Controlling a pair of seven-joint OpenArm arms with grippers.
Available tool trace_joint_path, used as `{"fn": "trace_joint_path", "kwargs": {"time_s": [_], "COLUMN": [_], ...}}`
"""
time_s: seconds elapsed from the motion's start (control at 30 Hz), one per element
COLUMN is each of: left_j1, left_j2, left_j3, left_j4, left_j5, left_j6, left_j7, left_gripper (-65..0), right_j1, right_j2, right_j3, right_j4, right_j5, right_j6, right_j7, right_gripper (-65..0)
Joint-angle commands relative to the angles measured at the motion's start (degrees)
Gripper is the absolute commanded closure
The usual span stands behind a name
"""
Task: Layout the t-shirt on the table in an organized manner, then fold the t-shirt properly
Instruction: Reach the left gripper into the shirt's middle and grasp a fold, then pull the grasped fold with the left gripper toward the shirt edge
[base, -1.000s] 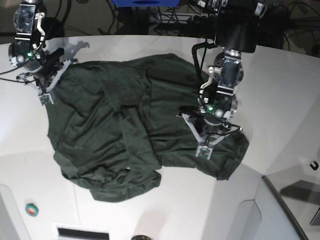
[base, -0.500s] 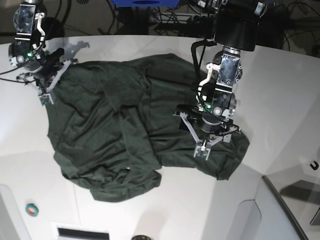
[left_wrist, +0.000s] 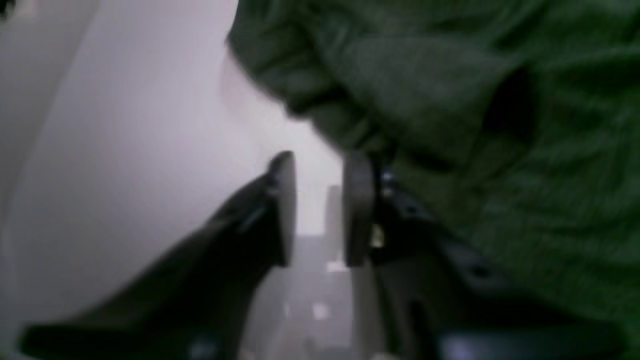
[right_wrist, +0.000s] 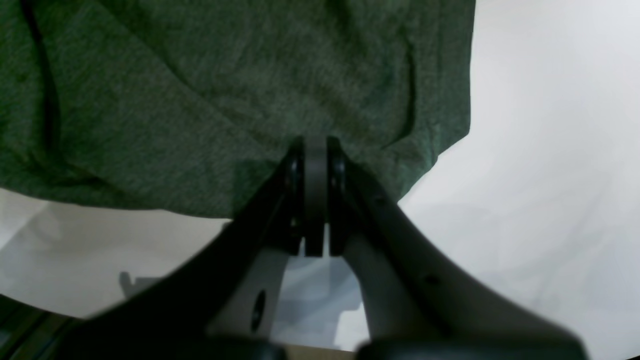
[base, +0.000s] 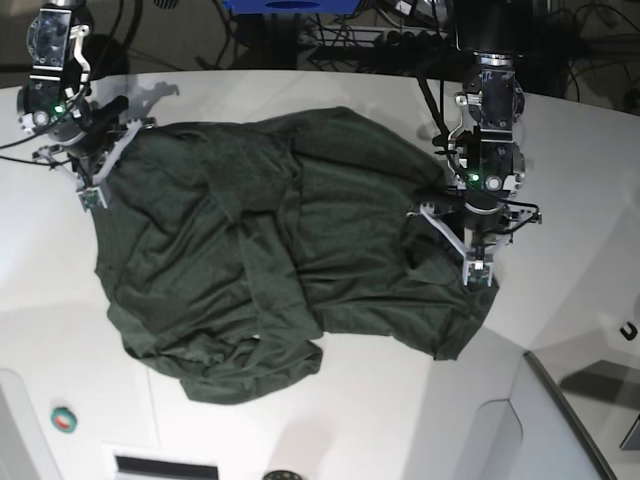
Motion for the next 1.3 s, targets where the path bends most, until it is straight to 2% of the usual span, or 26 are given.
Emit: {"fn": "trace_joint_path", "kwargs": {"time_s": [0.0,0.07,0.3,0.67,0.7,0.77,0.9,1.03,1.27], "left_j1": [-0.4,-0.3,-1.0,-5.6,-6.1,-6.9,-9.0,-11.6,-19.1], "left_j2": [0.3,0.4,2.1,3.2,3.3,3.7,3.8,3.8,4.0], "left_j3": [0.0,0.0,0.2,0.6,0.6,0.6,0.6,0.6,0.6], "left_j4": [-0.2,-1.5,-2.6,-7.9,-8.1,-8.5,-8.7,-9.2,-19.3], "left_j5": [0.2,0.2,0.2,0.2,0.2,0.2,0.2,0.3,0.3], "left_j6": [0.0,0.0,0.0,0.0,0.0,0.0,0.0,0.0,0.0], "left_j7": [-1.9,-3.4,-3.6,-3.7,-3.7,-3.7,-3.7,-3.7,-3.6], "left_gripper": [-10.5,-14.2,-30.4,-30.9,-29.8,-22.4,-0.3,0.0,0.0], "right_j1": [0.5,0.5,0.4,0.4,0.4,0.4,0.4,0.4,0.4], "right_j2": [0.3,0.2,0.3,0.4,0.5,0.5,0.5,0.5,0.6], "right_j3": [0.2,0.2,0.1,0.1,0.1,0.1,0.1,0.1,0.1], "right_j4": [0.8,0.8,0.8,0.8,0.8,0.8,0.8,0.8,0.8], "right_j5": [0.3,0.3,0.3,0.3,0.3,0.3,0.3,0.3,0.3], "right_j6": [-0.1,-0.1,-0.1,-0.1,-0.1,-0.1,-0.1,-0.1,-0.1], "right_j7": [0.9,0.9,0.9,0.8,0.8,0.8,0.8,0.8,0.8], "right_gripper": [-0.2,-0.2,-0.2,-0.2,-0.2,-0.2,-0.2,-0.2,-0.2]}}
